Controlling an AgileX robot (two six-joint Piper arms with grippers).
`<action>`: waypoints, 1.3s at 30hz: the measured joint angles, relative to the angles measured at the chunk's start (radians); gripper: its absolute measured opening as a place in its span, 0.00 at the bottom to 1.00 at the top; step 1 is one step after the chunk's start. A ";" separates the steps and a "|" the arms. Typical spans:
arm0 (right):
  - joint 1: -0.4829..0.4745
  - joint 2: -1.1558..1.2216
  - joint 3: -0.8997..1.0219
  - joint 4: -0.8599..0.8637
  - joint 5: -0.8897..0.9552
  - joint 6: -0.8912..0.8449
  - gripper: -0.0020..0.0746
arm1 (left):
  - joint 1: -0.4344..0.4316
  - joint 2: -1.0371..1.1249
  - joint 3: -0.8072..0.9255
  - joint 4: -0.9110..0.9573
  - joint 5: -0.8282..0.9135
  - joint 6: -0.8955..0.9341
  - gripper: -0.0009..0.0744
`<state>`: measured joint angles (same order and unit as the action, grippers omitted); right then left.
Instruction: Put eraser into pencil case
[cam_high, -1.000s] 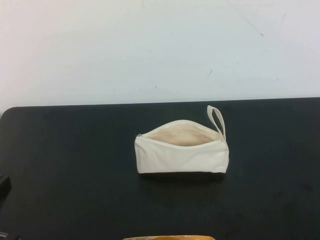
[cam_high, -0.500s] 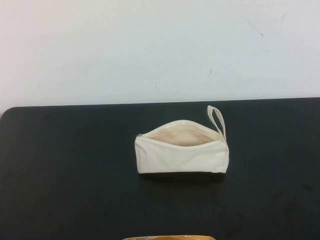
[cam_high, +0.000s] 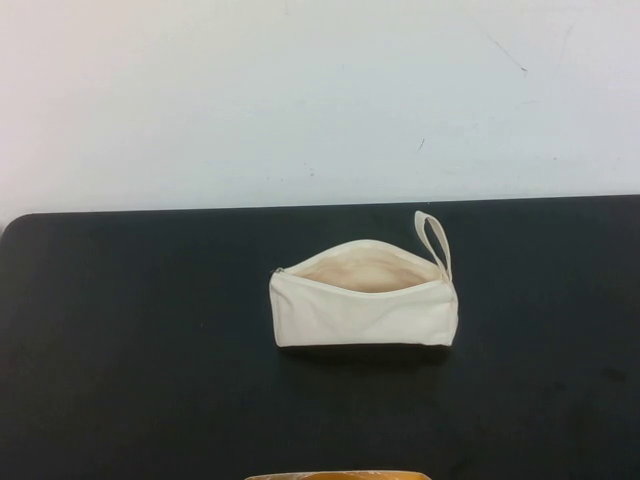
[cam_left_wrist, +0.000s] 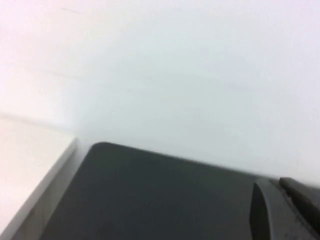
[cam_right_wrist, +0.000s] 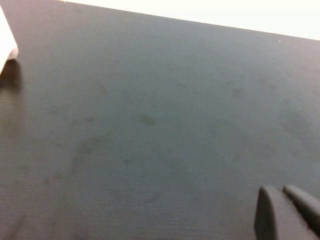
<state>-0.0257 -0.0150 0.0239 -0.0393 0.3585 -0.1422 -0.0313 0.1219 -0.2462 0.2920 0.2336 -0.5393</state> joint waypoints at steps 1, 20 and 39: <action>0.000 0.000 0.000 0.000 0.000 0.000 0.03 | 0.000 0.000 0.020 -0.044 -0.014 0.073 0.01; 0.000 0.000 0.000 0.000 0.000 0.000 0.02 | 0.000 -0.131 0.271 -0.303 0.083 0.386 0.01; 0.000 0.000 0.000 0.000 0.000 0.000 0.03 | 0.000 -0.131 0.267 -0.416 0.100 0.564 0.01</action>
<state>-0.0257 -0.0150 0.0239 -0.0393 0.3585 -0.1422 -0.0313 -0.0091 0.0212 -0.1237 0.3335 0.0249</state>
